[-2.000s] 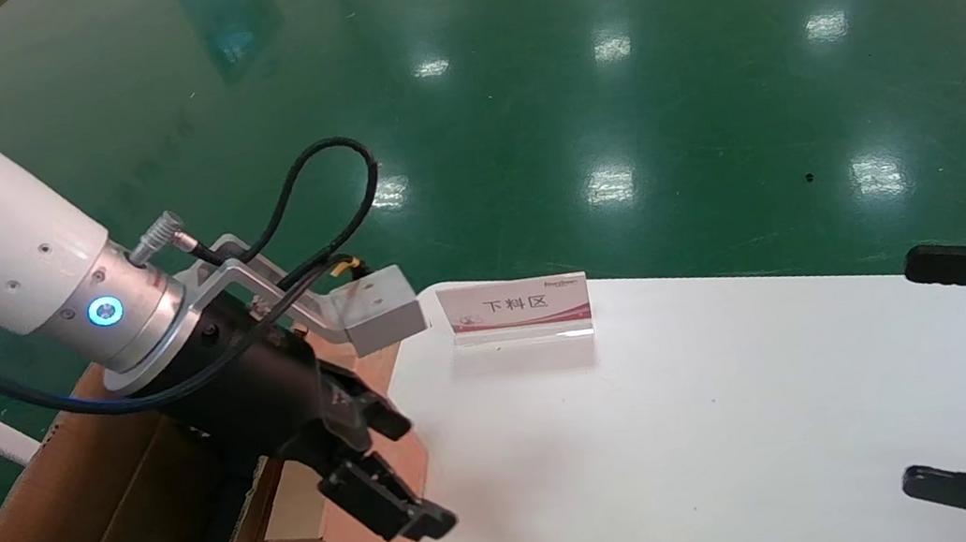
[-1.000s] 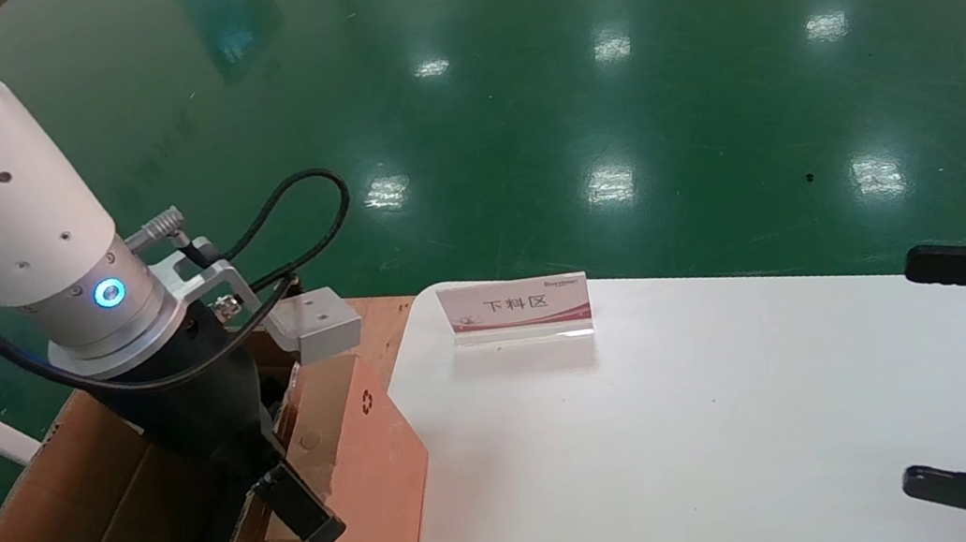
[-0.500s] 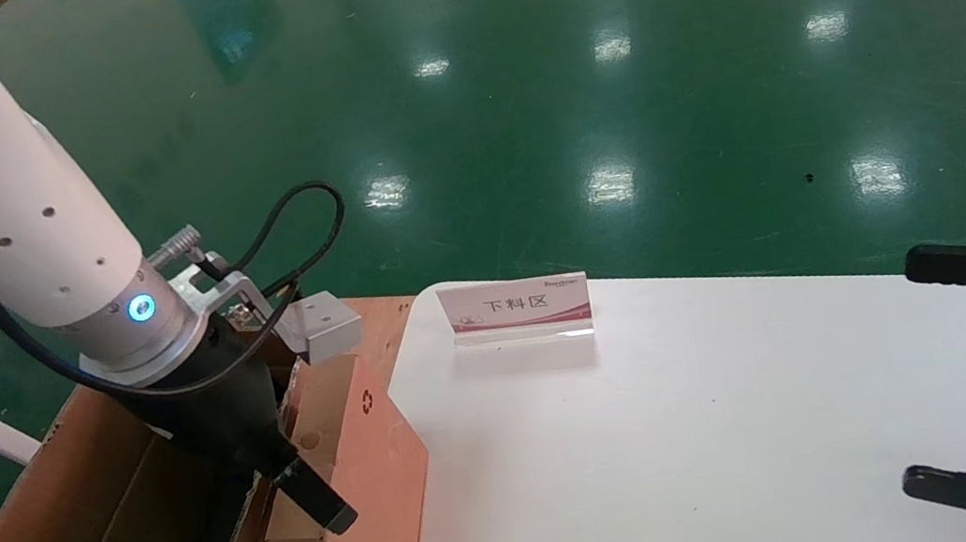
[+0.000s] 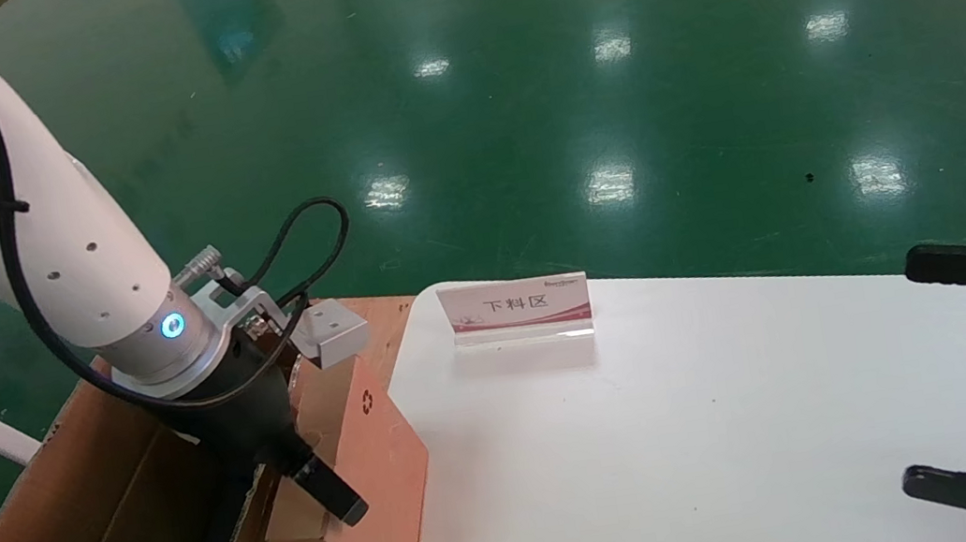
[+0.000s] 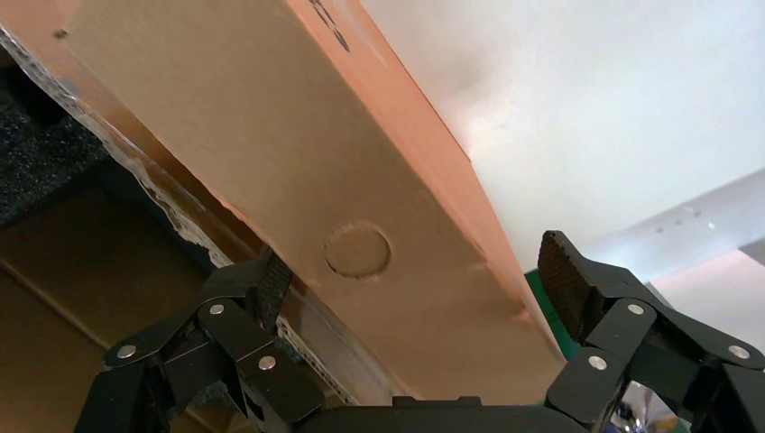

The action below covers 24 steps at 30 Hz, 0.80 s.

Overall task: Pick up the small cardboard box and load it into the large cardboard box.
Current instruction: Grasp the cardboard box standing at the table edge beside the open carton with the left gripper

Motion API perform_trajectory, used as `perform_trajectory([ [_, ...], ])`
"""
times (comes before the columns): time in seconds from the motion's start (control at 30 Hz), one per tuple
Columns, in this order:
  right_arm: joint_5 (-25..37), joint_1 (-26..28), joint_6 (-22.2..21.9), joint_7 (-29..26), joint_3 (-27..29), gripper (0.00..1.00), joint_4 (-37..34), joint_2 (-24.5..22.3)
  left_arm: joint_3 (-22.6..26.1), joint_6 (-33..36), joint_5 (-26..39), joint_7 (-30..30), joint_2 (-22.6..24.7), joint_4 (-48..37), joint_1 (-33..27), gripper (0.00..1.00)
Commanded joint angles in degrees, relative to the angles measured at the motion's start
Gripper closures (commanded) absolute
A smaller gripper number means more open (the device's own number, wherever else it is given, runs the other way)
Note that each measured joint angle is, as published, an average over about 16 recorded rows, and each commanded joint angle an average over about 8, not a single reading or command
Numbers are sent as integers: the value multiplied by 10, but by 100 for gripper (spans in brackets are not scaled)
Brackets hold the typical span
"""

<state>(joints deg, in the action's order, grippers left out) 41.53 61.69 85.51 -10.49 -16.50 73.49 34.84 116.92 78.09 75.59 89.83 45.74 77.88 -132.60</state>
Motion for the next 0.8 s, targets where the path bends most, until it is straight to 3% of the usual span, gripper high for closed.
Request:
perform_trajectory([
  [0.03,0,0,0,0,0,0,0,0,1,-7,3,5,-1,0,3,0],
  [0.43,0,0,0,0,0,0,0,0,3,-35,22,18,4,0,14,0],
  [0.47,0,0,0,0,0,7,0,0,3,-36,23,19,4,0,15,0],
  [0.7,0,0,0,0,0,95,0,0,3,-36,24,19,4,0,15,87],
  [0.73,0,0,0,0,0,100,0,0,3,-36,24,19,4,0,15,100],
  [0.8,0,0,0,0,0,100,0,0,3,-36,23,19,4,0,15,100],
])
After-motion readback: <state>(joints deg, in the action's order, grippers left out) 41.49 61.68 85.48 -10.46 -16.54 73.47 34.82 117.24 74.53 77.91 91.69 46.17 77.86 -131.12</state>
